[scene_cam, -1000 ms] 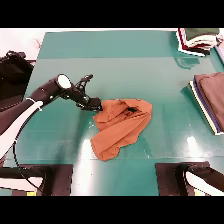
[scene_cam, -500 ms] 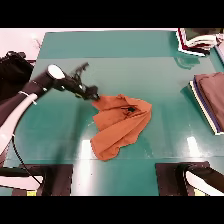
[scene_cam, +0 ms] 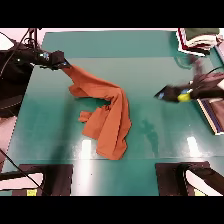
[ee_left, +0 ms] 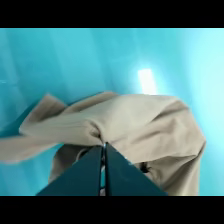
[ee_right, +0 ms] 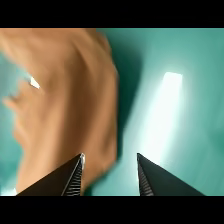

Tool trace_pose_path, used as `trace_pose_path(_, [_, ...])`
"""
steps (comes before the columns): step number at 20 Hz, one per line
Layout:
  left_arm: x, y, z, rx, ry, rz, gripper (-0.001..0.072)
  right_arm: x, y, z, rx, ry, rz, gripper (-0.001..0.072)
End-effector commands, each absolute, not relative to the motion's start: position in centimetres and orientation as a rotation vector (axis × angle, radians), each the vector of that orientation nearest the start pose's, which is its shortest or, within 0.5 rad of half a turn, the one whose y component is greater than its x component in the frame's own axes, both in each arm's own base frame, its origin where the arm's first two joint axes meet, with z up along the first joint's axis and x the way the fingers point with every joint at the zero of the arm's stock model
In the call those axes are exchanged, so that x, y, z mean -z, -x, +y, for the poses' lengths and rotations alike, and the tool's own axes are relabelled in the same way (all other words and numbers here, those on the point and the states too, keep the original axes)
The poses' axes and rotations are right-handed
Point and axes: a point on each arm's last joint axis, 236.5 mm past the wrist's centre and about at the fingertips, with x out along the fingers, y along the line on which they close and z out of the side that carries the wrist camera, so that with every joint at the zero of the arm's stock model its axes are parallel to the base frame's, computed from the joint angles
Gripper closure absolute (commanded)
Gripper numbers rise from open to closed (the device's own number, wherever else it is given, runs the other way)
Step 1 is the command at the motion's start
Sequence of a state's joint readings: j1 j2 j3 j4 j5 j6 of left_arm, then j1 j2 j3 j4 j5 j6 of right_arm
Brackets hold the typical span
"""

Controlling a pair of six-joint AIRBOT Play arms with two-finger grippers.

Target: Fold the shirts.

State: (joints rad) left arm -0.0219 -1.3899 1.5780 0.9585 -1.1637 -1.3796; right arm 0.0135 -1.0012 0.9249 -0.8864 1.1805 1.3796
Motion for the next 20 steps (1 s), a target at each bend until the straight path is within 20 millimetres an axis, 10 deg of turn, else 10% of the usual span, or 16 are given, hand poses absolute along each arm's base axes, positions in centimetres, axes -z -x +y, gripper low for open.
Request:
trace_pose_path(1, [-16.2,-46.1,-12.0,0.469,0.272,0.910,0.0687,2.2,-28.3,17.8,-0.495,-0.503,1.360,0.0313])
trace_pose_path(10, [-15.9,-46.0,-11.6,0.459,0.256,0.920,0.0687,9.0,-27.4,26.2,-0.552,-0.528,1.524,0.0317])
trace_pose_path(13, [-15.9,-46.0,-11.6,0.458,0.255,0.919,0.0687,8.1,-28.3,26.8,-0.588,-0.488,1.479,0.0700])
trace_pose_path(16, [-18.4,-45.9,-11.3,0.449,0.237,0.849,0.0688,3.9,-31.7,25.2,-0.607,-0.408,1.332,0.0696])
trace_pose_path(20, [-30.8,-43.8,-10.2,0.423,0.144,0.544,0.0688,-11.0,-37.3,18.9,-0.570,-0.291,0.963,0.0696])
